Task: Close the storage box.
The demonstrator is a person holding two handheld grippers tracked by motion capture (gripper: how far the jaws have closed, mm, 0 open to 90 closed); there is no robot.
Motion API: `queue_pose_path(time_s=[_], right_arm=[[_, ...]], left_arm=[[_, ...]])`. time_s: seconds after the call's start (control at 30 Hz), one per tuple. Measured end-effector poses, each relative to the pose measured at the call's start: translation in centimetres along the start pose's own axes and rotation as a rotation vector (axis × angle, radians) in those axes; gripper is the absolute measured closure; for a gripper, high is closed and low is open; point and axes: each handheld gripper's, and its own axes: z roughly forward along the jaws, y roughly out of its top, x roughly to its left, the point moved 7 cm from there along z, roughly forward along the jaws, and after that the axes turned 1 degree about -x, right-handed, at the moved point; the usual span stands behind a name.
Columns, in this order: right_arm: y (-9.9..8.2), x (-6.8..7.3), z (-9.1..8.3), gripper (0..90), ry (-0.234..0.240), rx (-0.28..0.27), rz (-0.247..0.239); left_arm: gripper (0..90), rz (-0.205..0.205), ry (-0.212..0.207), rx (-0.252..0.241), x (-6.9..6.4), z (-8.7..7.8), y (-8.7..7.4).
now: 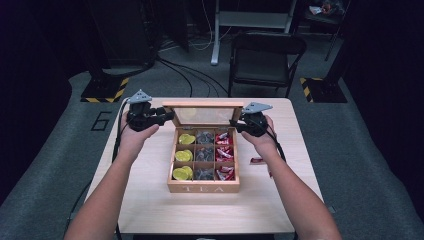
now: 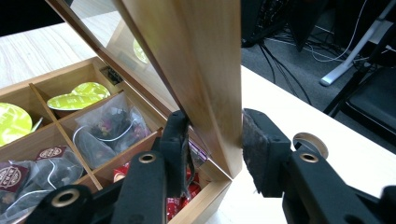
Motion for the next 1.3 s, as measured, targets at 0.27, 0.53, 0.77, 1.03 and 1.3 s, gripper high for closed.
queue_pose_path(time_s=[0.27,0.53,0.77,1.03,1.3], right_arm=[[-0.4,0.3,-0.4,47.4,0.022,0.035,0.016],[0.1,0.6,-2.0,46.9,0.038,0.011,0.024],[0.9,1.4,-3.7,45.9,0.069,-0.012,-0.004],[1.1,2.5,-5.1,45.3,0.092,-0.026,-0.035],[1.5,3.8,-6.5,44.2,0.113,-0.051,-0.056]], left_arm=[[59.5,0.006,-0.001,0.015,-0.1,-0.1,-0.1],[59.3,0.015,-0.006,0.019,-0.6,-0.5,-0.6],[58.0,0.029,-0.013,0.019,-1.1,-0.9,-1.2],[57.2,0.032,-0.026,0.022,-1.7,-1.3,-2.2],[56.5,0.028,-0.037,0.028,-2.2,-1.6,-3.3]])
